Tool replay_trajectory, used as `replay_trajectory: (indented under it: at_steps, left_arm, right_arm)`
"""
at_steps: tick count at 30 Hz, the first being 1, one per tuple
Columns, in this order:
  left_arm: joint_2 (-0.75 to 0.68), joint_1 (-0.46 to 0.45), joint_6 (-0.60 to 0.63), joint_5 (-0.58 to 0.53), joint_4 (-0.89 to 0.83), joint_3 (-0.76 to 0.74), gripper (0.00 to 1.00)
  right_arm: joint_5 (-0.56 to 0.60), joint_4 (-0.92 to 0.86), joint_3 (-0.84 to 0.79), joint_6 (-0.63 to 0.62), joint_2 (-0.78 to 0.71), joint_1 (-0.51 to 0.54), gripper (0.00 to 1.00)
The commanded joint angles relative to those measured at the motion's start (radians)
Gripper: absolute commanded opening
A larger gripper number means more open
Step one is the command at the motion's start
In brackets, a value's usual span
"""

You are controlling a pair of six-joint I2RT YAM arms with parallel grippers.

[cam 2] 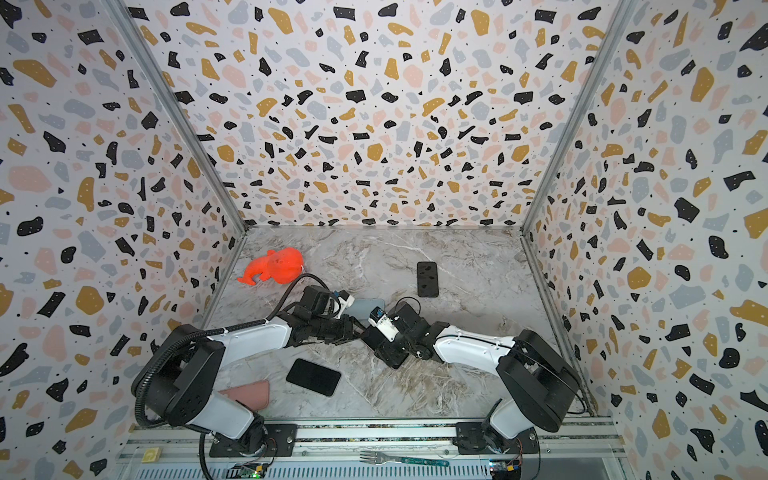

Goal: Put the phone into the phone case

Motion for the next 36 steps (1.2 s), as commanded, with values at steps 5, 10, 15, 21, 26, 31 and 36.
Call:
replay_trajectory:
  at_steps: [5,10,15,21,26,31,36]
  left_arm:
    - [0.006,-0.001,-0.022,0.051,0.082,-0.008,0.30]
    - [0.006,-0.001,-0.034,0.065,0.099,-0.013,0.21]
    - [0.011,-0.001,-0.039,0.069,0.116,-0.026,0.15]
    - [0.024,-0.001,-0.045,0.076,0.136,-0.037,0.08]
    - [0.023,0.000,-0.040,0.072,0.126,-0.036,0.01]
    - [0.019,0.002,-0.045,0.077,0.129,-0.035,0.00]
    - [0.011,0.006,-0.060,0.082,0.139,-0.036,0.00]
  right_arm:
    - [0.004,0.023,0.023,0.009,0.004,0.003,0.58]
    - [0.012,0.025,0.029,0.010,0.006,0.003,0.58]
    - [0.013,0.029,0.035,0.015,0.008,0.005,0.58]
    - [0.012,0.030,0.044,0.017,0.014,0.005,0.59]
    - [0.018,0.023,0.045,0.011,0.012,0.005,0.62]
    - [0.037,-0.010,0.052,0.005,-0.005,0.005,0.72]
    - [0.051,-0.042,0.055,-0.007,-0.060,0.005,0.80]
